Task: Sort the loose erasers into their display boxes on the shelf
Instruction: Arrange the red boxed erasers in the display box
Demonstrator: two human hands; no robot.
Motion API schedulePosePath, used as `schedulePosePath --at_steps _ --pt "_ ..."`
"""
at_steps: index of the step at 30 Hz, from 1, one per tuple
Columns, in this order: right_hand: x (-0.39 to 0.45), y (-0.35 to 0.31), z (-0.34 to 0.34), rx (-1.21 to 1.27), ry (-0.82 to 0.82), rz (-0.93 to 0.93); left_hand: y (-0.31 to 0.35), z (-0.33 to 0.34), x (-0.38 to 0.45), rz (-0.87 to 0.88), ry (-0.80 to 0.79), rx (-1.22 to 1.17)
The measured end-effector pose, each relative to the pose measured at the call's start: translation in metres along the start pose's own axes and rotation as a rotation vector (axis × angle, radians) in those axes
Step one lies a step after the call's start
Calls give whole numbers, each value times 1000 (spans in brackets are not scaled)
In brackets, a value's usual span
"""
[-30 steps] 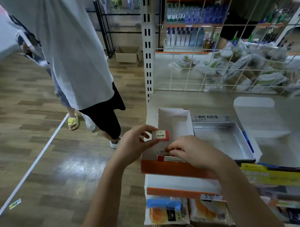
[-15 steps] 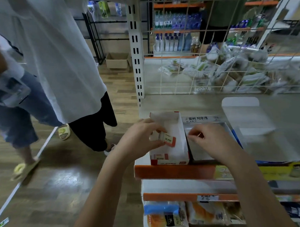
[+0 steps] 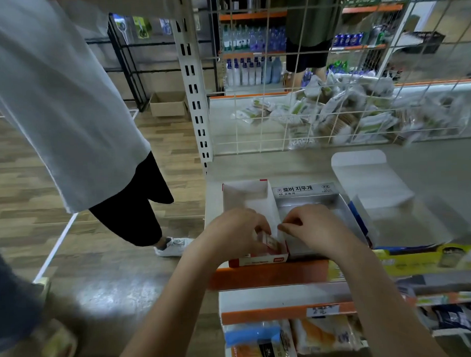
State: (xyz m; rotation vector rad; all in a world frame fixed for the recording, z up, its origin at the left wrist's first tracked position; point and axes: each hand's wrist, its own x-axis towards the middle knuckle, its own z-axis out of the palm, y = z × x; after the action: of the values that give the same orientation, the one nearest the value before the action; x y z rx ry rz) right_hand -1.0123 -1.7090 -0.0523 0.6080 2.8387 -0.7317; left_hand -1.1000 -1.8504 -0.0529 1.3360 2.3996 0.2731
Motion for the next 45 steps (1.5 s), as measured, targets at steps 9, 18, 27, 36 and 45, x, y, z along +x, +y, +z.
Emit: schedulePosePath --at_steps 9,18,27,36,45 --pt "-2 1 1 60 19 2 -3 -4 1 24 -121 10" --pt "0 5 5 97 25 -11 -8 -8 12 56 -257 -47" --pt "-1 6 2 106 -7 -4 -7 -14 20 93 -379 -33" --pt "-1 4 2 109 -31 -7 -12 -27 24 90 -382 -110" --pt "-1 5 2 135 -26 7 -9 -24 23 36 -371 -156"
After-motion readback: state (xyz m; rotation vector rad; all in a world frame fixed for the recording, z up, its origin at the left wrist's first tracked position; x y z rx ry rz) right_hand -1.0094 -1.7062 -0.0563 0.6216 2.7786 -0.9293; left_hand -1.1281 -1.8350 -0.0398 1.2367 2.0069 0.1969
